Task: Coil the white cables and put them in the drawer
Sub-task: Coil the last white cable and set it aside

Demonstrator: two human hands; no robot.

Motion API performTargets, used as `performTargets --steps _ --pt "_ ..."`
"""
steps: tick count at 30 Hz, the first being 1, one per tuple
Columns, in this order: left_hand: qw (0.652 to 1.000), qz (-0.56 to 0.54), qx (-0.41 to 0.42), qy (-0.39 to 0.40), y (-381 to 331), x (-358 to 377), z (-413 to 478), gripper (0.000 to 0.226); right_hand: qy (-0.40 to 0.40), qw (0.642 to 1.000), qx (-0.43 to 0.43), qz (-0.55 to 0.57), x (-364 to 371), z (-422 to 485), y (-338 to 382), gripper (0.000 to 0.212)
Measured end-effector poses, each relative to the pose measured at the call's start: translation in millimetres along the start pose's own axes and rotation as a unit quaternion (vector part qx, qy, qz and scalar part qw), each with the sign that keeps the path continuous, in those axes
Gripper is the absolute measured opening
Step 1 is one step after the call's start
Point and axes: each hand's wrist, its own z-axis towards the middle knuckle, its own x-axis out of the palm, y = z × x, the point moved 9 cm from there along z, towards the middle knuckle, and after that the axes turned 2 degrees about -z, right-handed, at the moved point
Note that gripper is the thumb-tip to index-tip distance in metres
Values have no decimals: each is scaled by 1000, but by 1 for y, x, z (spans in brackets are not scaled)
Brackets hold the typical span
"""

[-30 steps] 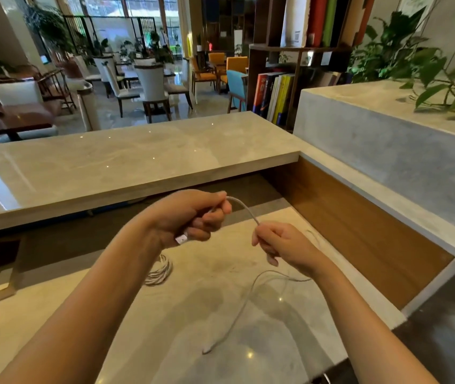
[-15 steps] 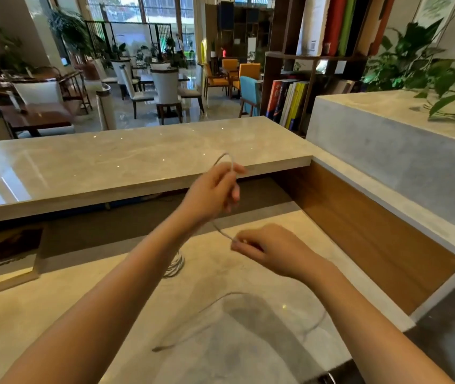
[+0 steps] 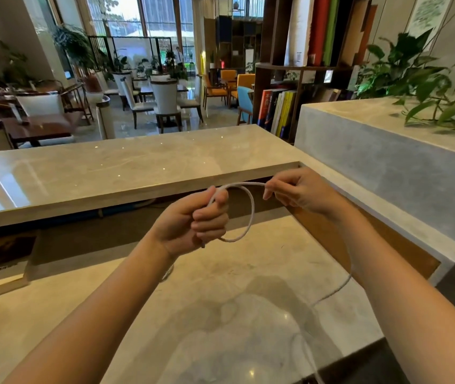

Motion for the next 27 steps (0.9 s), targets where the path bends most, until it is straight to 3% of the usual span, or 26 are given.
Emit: performTargets --steps 6,9,10,13,16,17,18,19,20,22,23,25,27 --pt "983 -56 164 -54 -38 -5 -8 28 -2 996 89 22 46 -29 -76 38" --pt "961 52 221 -158 -50 -23 -11 28 41 992 96 -65 84 -35 -86 39" --pt "937 140 228 -223 -53 -32 -15 29 67 989 82 -108 97 -34 -80 39" --pt "807 413 213 -365 -60 -45 -24 29 111 957 -30 -265 121 -28 -37 37" --pt "654 636 141 -385 -56 -42 -21 21 41 930 -180 -318 108 -27 26 24" --pt "613 684 108 -381 -53 -44 -21 19 9 924 -220 -312 97 -28 45 19" --pt "594 708 69 -376 -49 -48 -21 18 -17 922 -245 -300 85 -29 58 15" --pt "609 701 26 -370 -44 -54 -24 20 -35 922 -255 -289 71 -27 66 14" --pt "667 655 -16 -356 -35 -62 -26 23 -42 926 -251 -279 59 -23 71 15" --pt "823 487 -63 -285 -15 -61 -28 27 -25 942 -211 -261 42 -11 68 19" --pt "878 406 -61 -246 -9 -56 -29 27 -6 950 -187 -251 38 -4 62 19" --pt "945 265 -44 -184 -4 -46 -29 27 21 957 -149 -247 39 7 48 22" --pt "981 145 -37 -122 1 -37 -25 24 29 951 -123 -283 46 11 34 27"
